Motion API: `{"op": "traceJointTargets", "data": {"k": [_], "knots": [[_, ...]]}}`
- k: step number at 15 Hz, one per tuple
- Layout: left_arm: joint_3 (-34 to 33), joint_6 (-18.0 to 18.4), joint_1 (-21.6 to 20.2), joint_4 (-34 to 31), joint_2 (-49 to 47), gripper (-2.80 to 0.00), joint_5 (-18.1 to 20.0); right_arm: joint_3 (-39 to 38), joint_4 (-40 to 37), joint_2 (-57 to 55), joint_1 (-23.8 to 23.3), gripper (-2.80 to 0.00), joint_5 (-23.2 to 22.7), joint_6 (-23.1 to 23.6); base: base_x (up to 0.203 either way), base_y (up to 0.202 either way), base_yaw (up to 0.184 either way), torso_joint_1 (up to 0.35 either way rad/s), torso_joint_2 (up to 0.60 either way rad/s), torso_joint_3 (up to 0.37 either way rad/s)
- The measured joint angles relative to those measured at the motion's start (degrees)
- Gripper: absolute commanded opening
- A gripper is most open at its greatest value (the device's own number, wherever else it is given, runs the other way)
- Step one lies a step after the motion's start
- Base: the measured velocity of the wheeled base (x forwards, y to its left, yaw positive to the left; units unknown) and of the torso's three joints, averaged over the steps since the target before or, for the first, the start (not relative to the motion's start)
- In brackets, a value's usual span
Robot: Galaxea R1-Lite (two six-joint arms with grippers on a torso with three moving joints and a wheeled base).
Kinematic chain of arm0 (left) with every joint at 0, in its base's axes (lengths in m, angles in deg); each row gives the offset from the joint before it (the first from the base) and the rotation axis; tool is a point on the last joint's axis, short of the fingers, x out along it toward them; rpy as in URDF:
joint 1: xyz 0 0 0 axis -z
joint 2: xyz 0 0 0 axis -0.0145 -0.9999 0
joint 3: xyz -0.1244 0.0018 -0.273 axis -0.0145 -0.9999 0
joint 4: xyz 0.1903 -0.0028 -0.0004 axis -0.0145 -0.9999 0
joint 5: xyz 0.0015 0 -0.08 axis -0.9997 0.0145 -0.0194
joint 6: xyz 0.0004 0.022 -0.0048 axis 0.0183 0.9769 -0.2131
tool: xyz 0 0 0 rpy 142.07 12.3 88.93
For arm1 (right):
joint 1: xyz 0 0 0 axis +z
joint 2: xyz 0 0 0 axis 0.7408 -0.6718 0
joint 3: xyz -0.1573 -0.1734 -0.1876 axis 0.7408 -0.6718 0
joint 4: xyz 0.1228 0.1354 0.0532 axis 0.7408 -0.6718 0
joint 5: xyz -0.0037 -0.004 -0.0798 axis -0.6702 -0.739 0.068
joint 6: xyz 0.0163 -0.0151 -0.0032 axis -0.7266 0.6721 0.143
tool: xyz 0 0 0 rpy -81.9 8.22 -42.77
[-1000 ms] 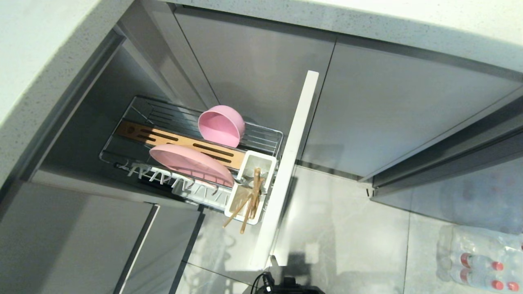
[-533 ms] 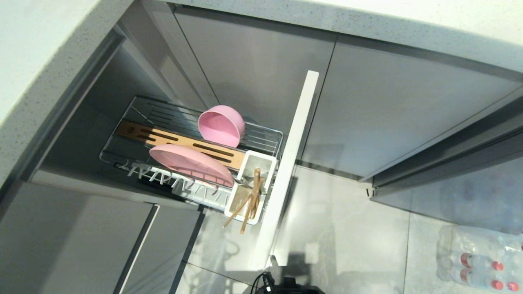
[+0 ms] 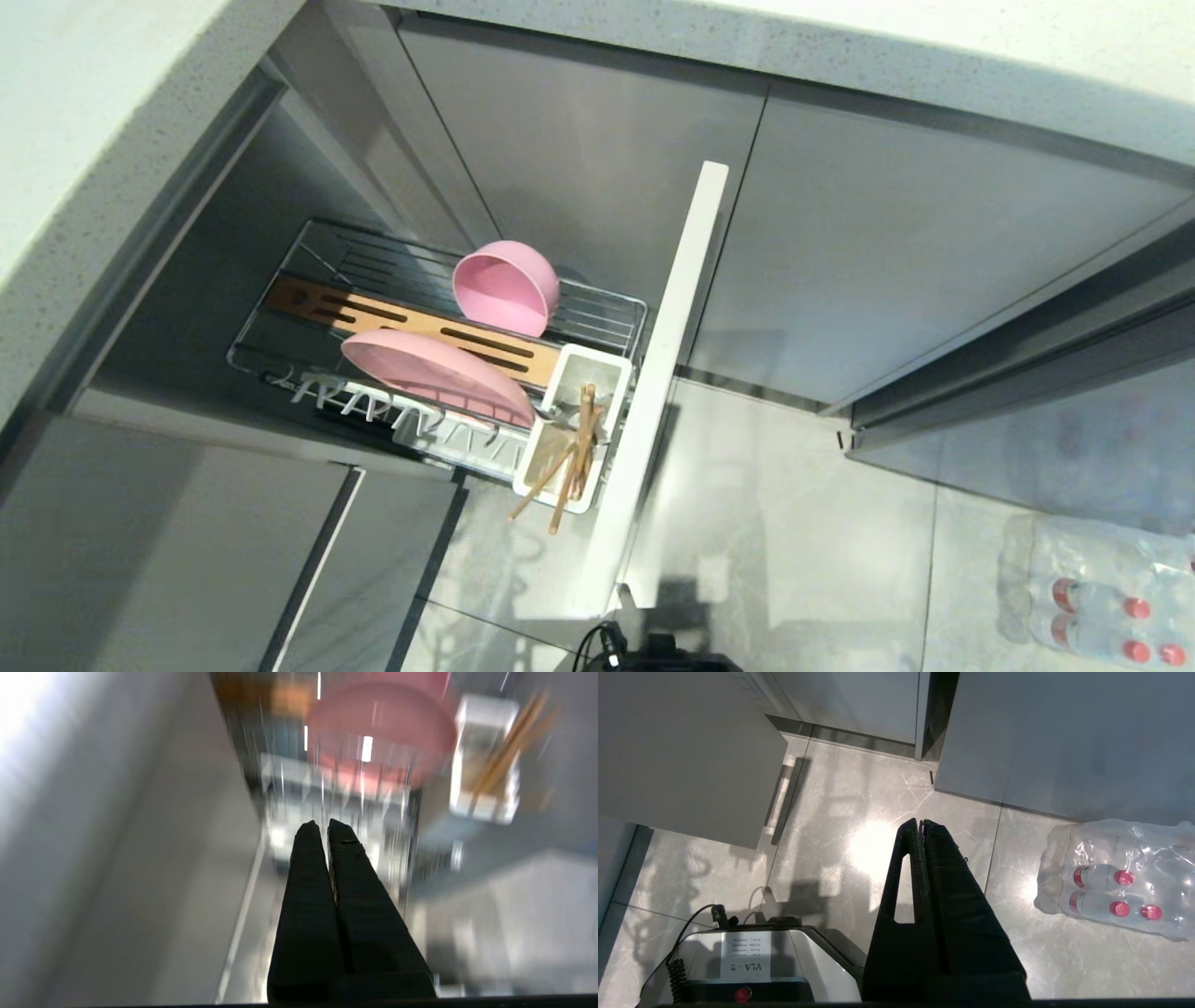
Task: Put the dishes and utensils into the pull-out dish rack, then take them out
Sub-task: Take the plate out of the cupboard
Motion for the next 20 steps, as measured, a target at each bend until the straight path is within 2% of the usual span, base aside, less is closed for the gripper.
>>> {"op": "traceJointTargets", "data": {"k": [2, 5, 7, 8, 10, 11, 14, 15, 17, 19, 20], "knots": [[8.44, -0.02, 0.0, -2.38, -0.03, -2.8, 0.96, 0.0, 0.02, 0.0, 0.0, -2.8, -0.02, 0.0, 0.0, 0.0, 0.0, 0.0, 0.0, 0.0], [24.35, -0.5, 0.04, -10.8, -1.54, -2.8, 6.74, 0.0, 0.02, 0.0, 0.0, -2.8, -0.03, 0.0, 0.0, 0.0, 0.0, 0.0, 0.0, 0.0], [34.42, -2.62, -0.05, -14.66, -5.59, -2.8, 11.38, 0.0, 0.02, 0.0, 0.0, -2.8, 0.0, 0.0, 0.0, 0.0, 0.0, 0.0, 0.0, 0.0], [40.19, -5.07, -0.19, -14.99, -8.85, -2.8, 13.38, 0.0, 0.02, 0.0, 0.0, -2.8, 0.0, 0.0, 0.0, 0.0, 0.0, 0.0, 0.0, 0.0], [51.71, -12.74, -0.33, -13.95, -16.29, -2.8, 16.14, 0.0, 0.02, 0.0, 0.0, -2.8, -0.01, 0.0, 0.0, 0.0, 0.0, 0.0, 0.0, 0.0], [57.11, -17.84, -0.35, -12.48, -20.65, -2.8, 16.97, 0.0, 0.02, 0.0, 0.0, -2.8, 0.0, 0.0, 0.0, 0.0, 0.0, 0.0, 0.0, 0.0], [66.23, -35.75, -0.27, -3.63, -32.79, -2.8, 17.52, 0.0, 0.02, 0.0, 0.0, -2.8, 0.0, 0.0, 0.0, 0.0, 0.0, 0.0, 0.0, 0.0], [67.86, -41.84, 0.09, 0.12, -36.89, -2.8, 15.74, 0.0, 0.02, 0.0, 0.0, -2.8, -0.02, 0.0, 0.0, 0.0, 0.0, 0.0, 0.0, 0.0], [70.46, -50.27, 1.18, 3.3, -43.78, -2.8, 10.28, 0.0, 0.02, 0.0, 0.0, -2.8, -0.02, 0.0, 0.0, 0.0, 0.0, 0.0, 0.0, 0.0], [72.62, -58.02, 5.67, 1.47, -49.85, -2.8, 3.0, 0.0, 0.02, 0.0, 0.0, -2.8, -0.02, 0.0, 0.0, 0.0, 0.0, 0.0, 0.0, 0.0], [73.18, -60.64, 8.38, -0.74, -51.66, -2.8, 0.95, 0.0, 0.01, 0.0, 0.0, -2.8, 0.0, 0.0, 0.0, 0.0, 0.0, 0.0, 0.0, 0.0]]}}
